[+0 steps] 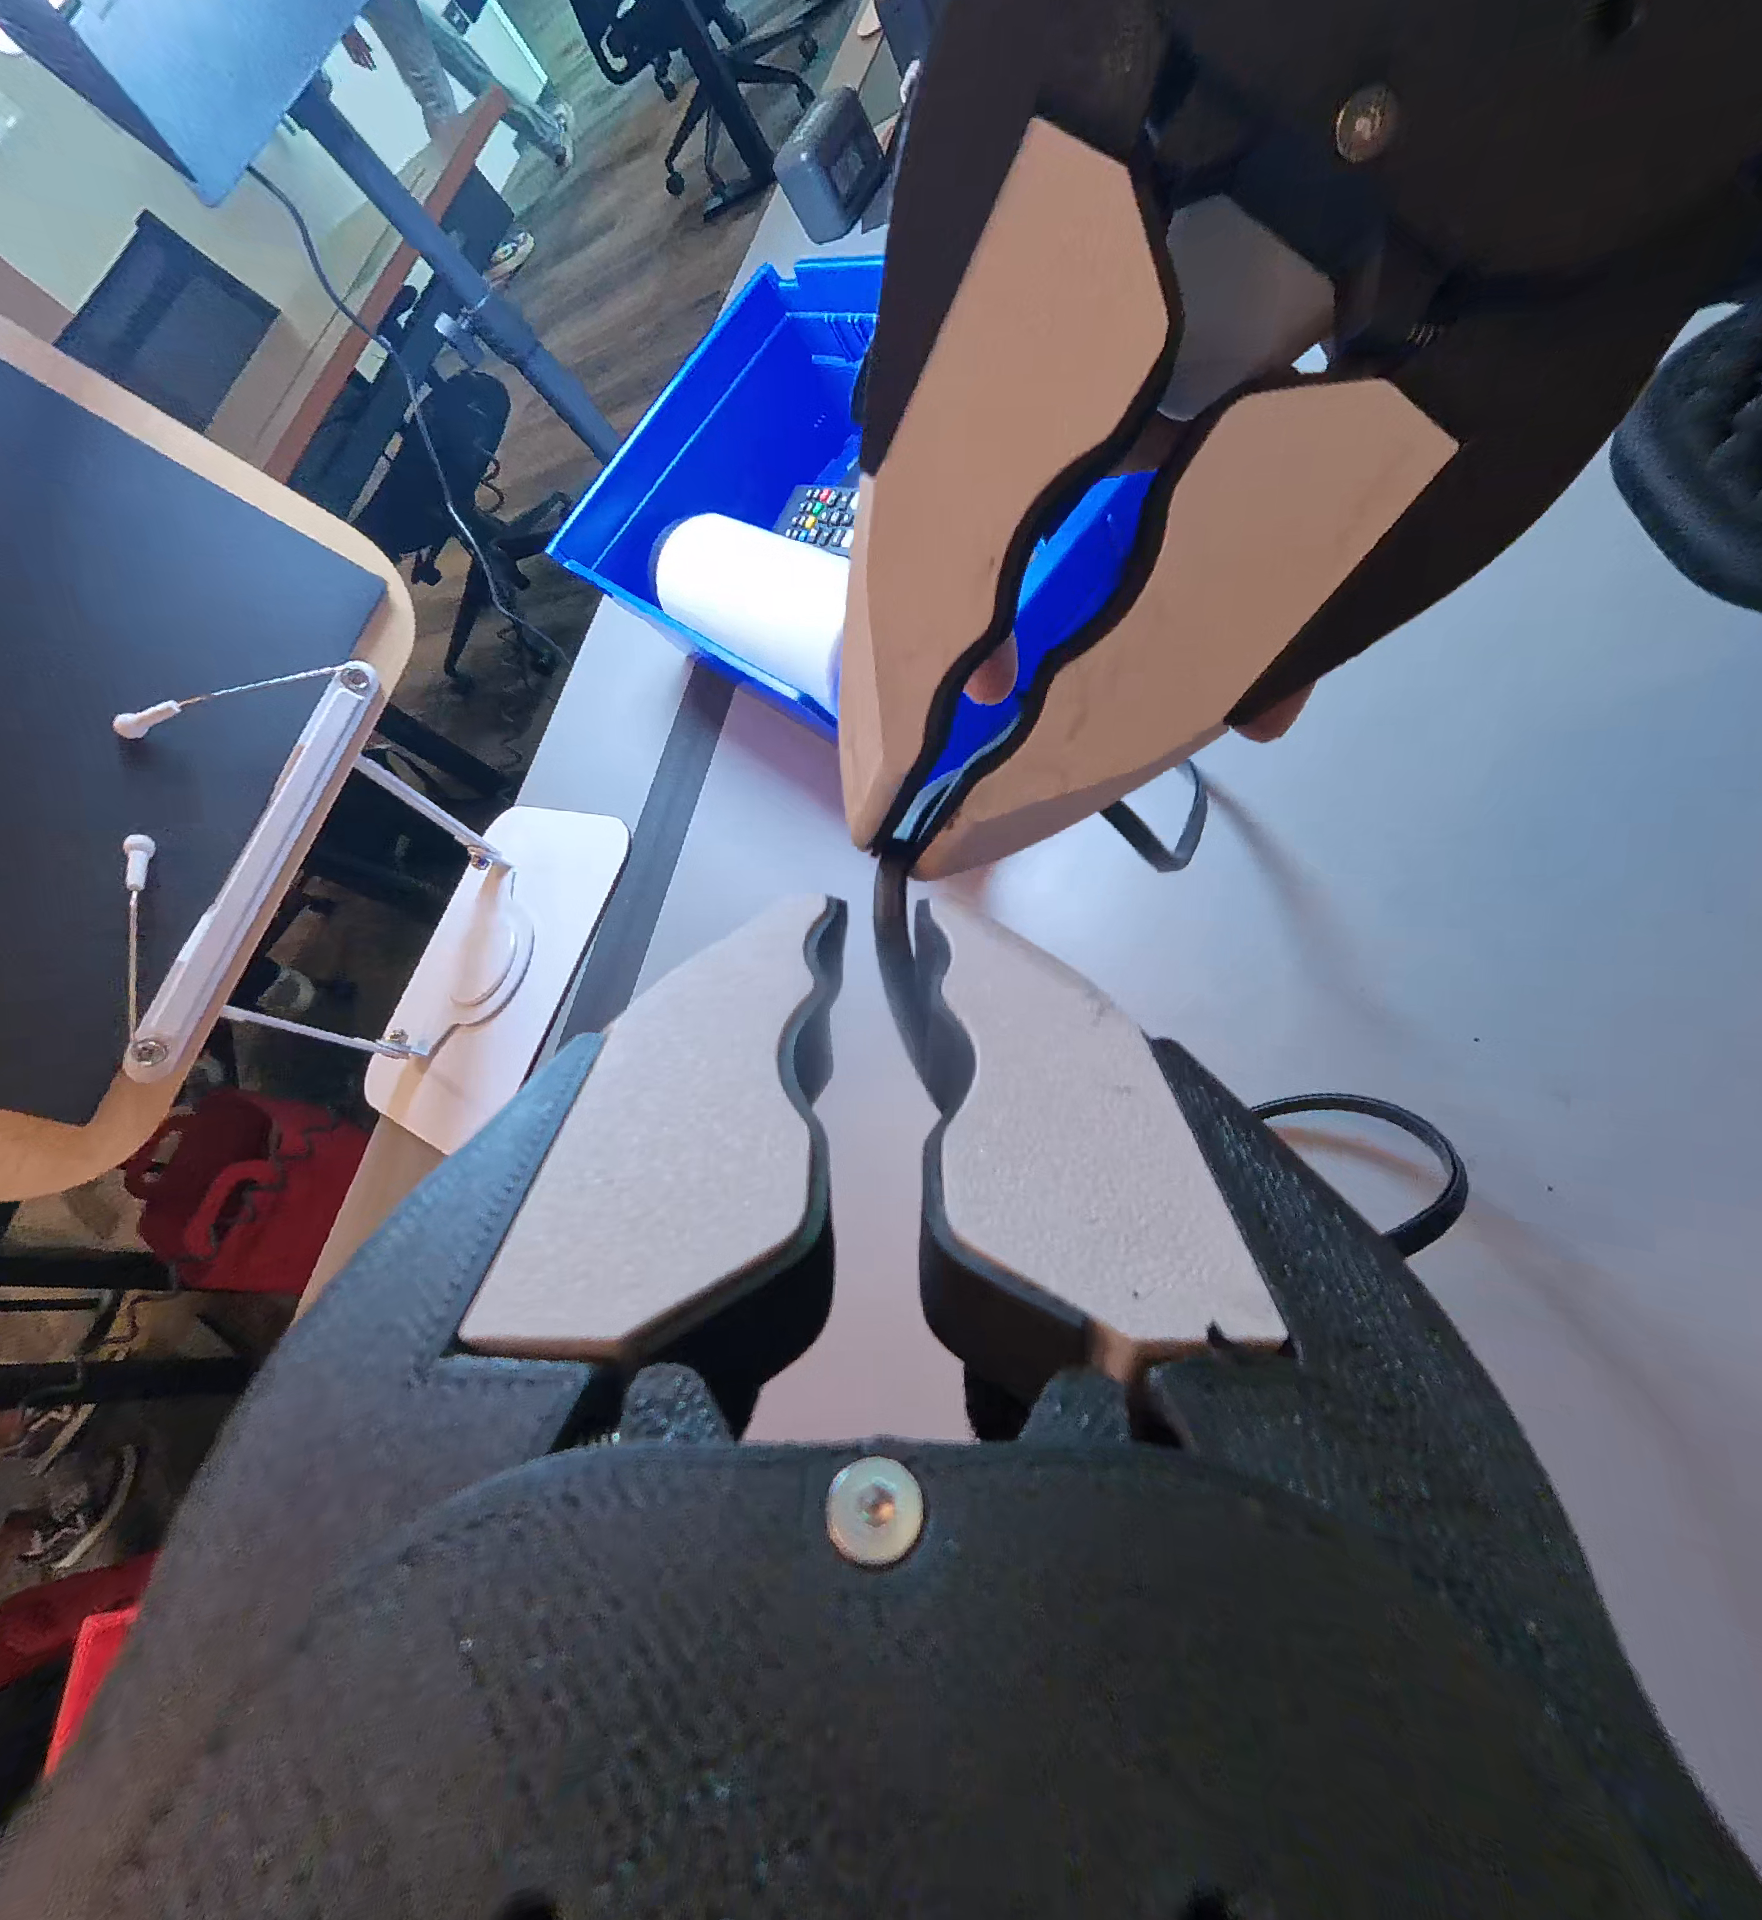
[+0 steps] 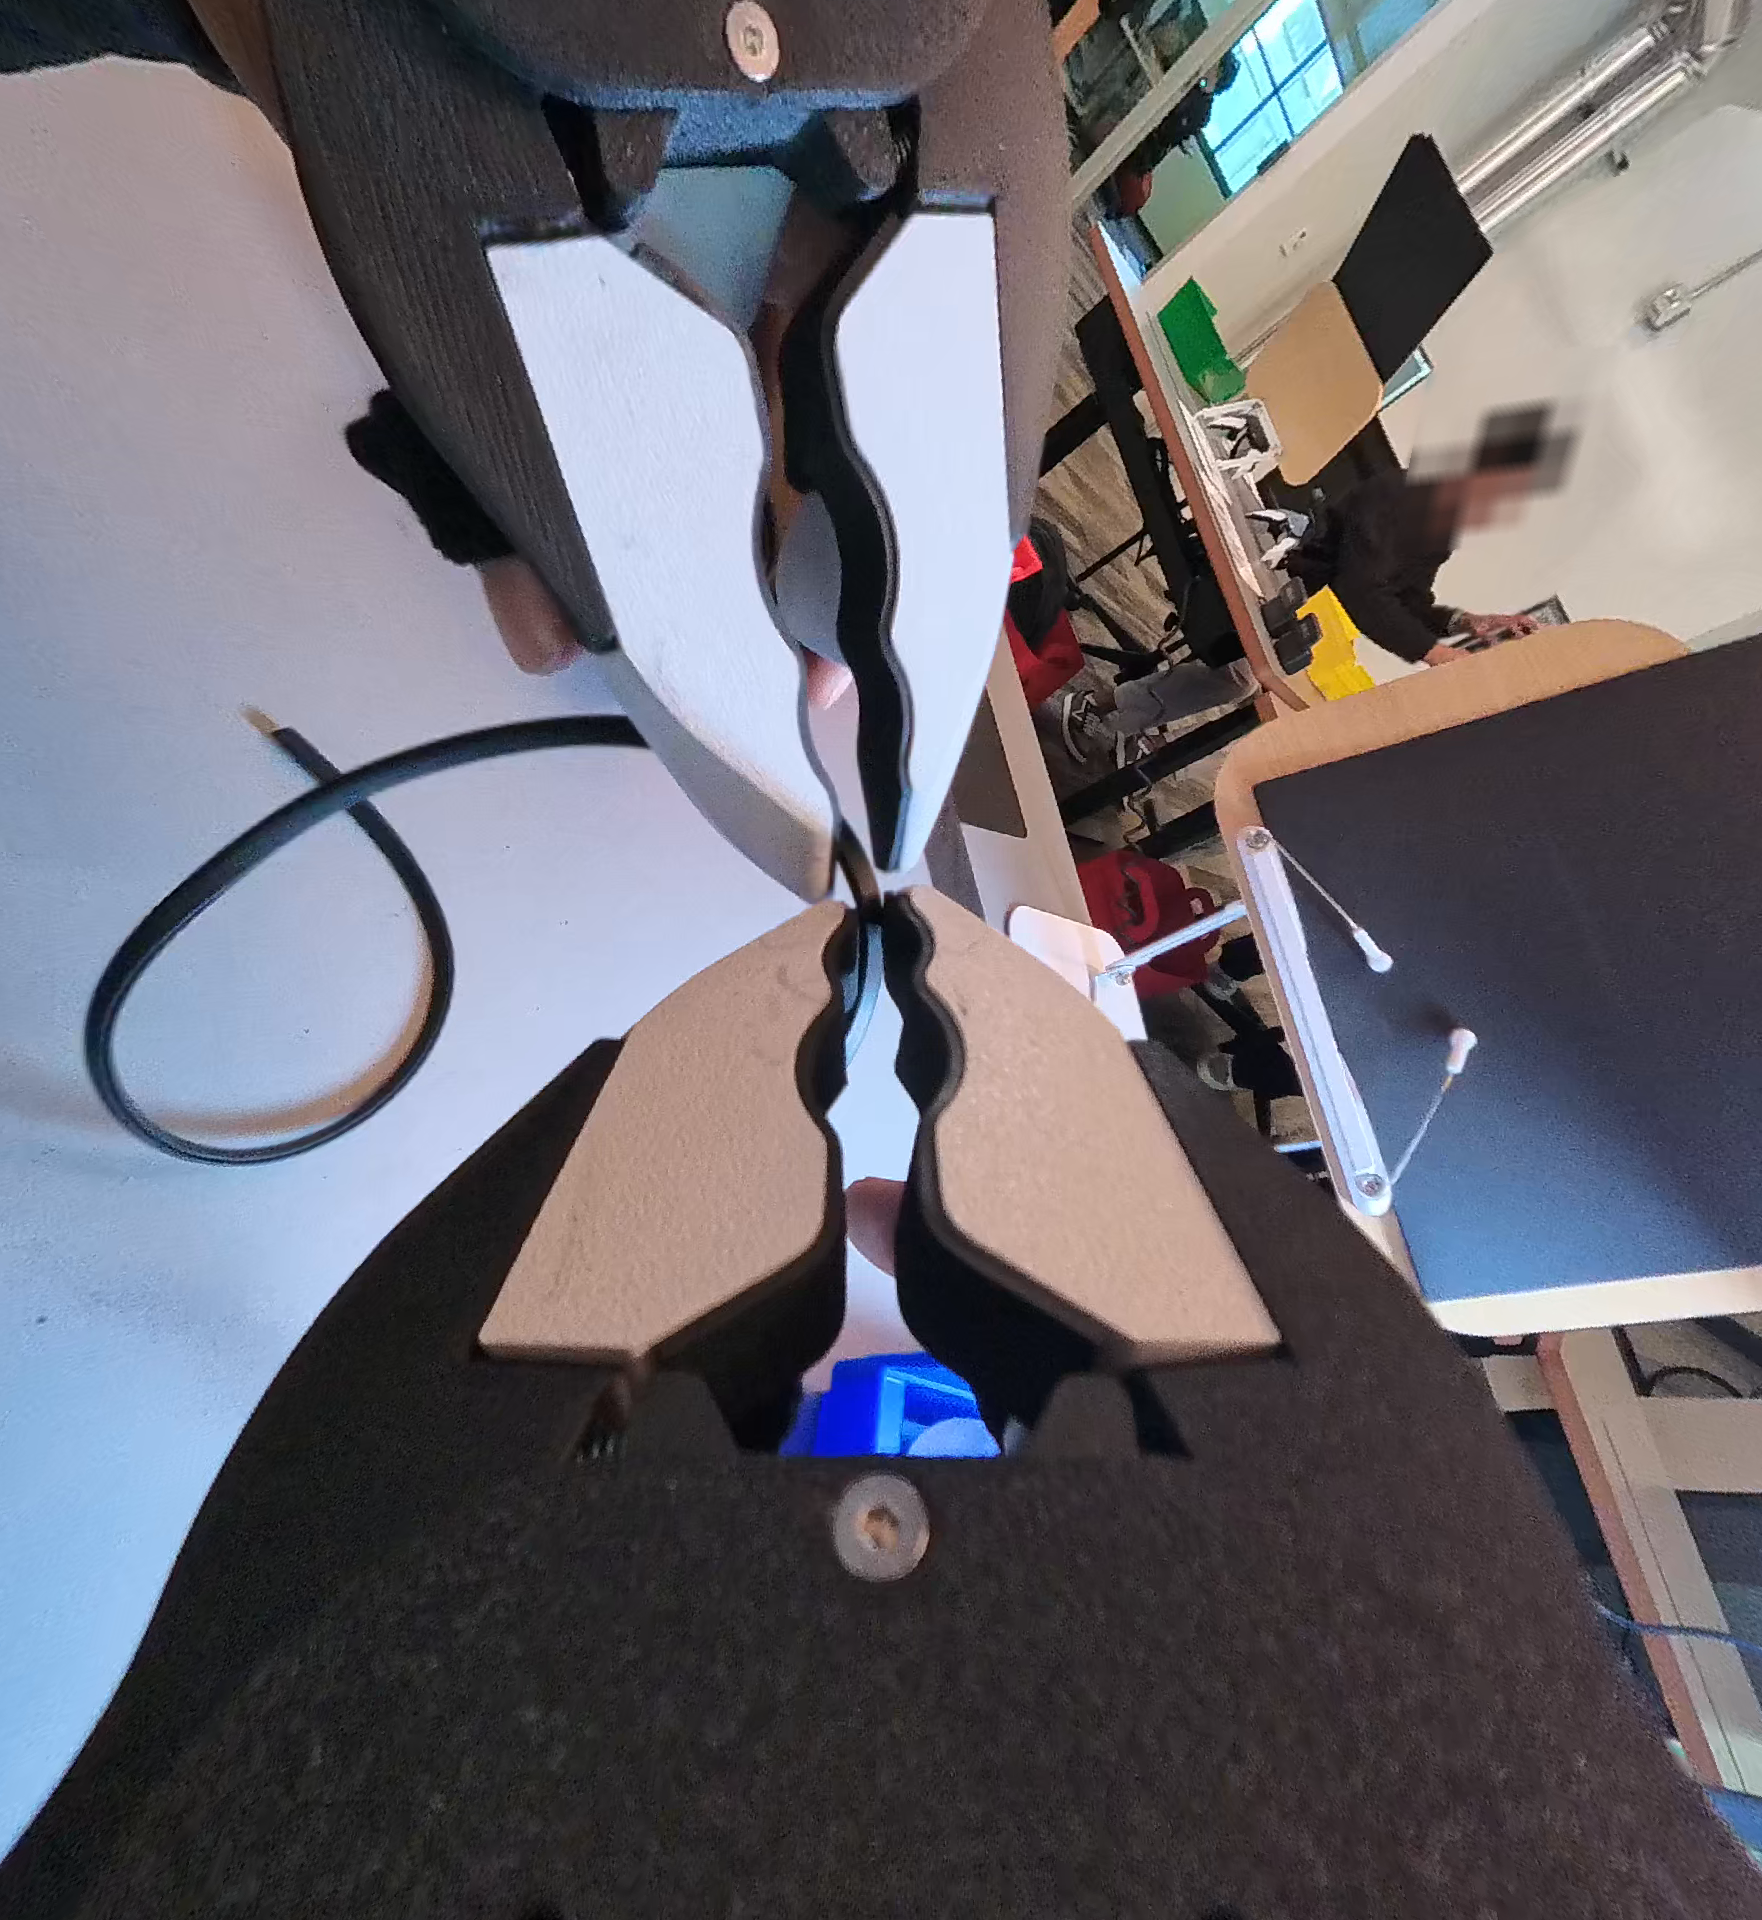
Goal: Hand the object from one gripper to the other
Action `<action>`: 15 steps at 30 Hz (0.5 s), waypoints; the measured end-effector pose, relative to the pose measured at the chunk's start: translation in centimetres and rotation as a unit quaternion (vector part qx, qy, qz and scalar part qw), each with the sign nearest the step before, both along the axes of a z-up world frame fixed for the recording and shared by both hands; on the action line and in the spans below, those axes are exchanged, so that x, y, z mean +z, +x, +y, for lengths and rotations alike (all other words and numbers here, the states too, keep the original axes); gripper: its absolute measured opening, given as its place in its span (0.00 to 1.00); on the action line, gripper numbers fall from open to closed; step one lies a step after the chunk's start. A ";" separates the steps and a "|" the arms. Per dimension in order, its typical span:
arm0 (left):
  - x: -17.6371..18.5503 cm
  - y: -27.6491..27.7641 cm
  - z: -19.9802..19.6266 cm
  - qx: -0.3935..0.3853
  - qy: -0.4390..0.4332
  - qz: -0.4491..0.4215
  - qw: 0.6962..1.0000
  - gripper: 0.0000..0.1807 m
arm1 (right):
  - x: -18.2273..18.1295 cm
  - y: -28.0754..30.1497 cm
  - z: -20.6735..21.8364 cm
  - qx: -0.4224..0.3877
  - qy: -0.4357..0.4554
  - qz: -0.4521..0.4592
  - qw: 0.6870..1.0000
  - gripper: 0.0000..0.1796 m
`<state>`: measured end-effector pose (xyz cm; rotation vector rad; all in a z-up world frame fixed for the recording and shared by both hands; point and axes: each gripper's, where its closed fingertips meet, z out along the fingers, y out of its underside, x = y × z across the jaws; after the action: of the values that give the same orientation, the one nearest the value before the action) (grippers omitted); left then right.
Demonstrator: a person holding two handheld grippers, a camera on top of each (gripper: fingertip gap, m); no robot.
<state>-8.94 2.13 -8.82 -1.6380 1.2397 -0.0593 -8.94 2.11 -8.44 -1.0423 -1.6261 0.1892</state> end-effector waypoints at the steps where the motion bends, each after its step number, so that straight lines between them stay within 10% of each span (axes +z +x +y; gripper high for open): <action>1: -0.1 0.1 0.0 -0.002 0.002 0.003 1.000 0.05 | 0.0 0.0 0.0 -0.001 0.003 -0.001 1.000 0.02; 15: 0.5 -0.8 0.1 0.003 0.007 -0.004 1.000 0.03 | -0.9 0.1 0.9 -0.016 -0.014 -0.008 1.000 0.04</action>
<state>-9.78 2.26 -8.29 -1.6283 1.2273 -0.0537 -8.84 3.01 -9.30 -1.0940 -1.6244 0.1835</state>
